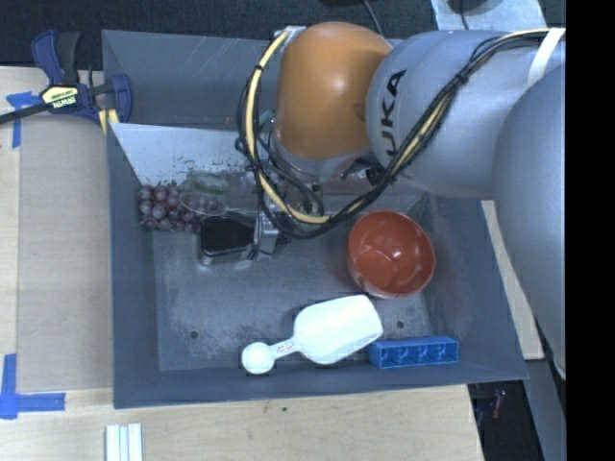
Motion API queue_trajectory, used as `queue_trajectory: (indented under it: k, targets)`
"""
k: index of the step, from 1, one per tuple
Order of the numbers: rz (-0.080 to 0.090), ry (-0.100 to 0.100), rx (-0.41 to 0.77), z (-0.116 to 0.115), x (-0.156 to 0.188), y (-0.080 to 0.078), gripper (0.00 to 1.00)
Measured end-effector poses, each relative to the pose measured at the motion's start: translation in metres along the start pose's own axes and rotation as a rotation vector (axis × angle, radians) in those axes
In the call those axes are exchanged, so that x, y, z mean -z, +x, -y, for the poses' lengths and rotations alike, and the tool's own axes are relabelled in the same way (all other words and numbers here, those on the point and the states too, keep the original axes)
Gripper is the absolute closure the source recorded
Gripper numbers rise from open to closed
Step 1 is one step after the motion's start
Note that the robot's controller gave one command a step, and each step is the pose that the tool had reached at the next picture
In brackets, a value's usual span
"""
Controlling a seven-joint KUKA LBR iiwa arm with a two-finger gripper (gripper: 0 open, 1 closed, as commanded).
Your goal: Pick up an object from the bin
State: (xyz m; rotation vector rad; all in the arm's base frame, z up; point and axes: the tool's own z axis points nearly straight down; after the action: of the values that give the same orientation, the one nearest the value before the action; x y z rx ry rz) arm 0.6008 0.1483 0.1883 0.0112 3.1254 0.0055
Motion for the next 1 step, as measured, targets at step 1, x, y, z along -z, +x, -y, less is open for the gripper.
queue_trajectory:
  k: [1]
  targets:
    - [-0.005, 0.001, -0.007, -0.0035, -0.0225, 0.001, 0.0]
